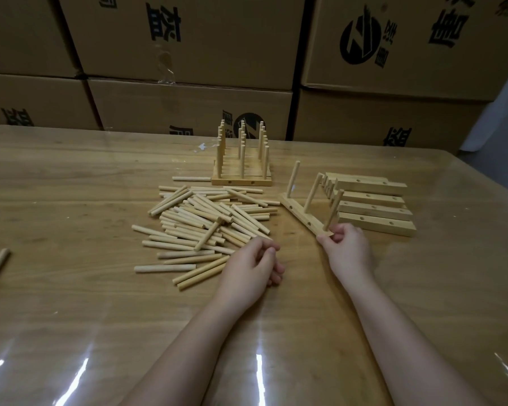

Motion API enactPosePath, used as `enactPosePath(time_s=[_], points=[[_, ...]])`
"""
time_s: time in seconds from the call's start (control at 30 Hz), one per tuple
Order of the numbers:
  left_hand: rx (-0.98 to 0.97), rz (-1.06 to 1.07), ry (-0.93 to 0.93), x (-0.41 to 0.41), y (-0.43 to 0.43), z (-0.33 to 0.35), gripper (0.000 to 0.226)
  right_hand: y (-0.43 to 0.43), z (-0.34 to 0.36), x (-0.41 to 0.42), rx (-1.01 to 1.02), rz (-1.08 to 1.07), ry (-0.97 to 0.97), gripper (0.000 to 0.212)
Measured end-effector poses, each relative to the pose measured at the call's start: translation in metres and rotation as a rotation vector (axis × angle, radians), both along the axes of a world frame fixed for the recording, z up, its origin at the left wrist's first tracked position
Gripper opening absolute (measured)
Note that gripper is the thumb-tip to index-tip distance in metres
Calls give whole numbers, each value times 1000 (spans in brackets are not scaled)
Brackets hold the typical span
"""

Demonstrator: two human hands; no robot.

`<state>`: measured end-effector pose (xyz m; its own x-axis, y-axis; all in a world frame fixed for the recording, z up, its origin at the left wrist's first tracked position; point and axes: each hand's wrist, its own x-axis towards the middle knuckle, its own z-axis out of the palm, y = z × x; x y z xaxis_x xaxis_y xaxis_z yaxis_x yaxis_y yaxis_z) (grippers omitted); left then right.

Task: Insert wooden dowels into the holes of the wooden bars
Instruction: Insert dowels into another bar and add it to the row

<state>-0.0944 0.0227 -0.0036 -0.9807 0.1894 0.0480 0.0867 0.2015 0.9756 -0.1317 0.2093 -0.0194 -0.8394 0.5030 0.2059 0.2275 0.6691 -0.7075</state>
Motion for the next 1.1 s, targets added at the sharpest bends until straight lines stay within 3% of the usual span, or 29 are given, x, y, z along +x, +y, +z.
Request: enactPosePath(time_s=[0.53,0.77,1.1], points=[[-40,4,12,0,0,0,18,-16,16,-39,231,44,-135,35],[-74,8,14,1,1,0,21,-27,10,-61,55,37,-91,30],[-50,11,20,2,1,4,16,-28,5,-59,10,119,-14,22]])
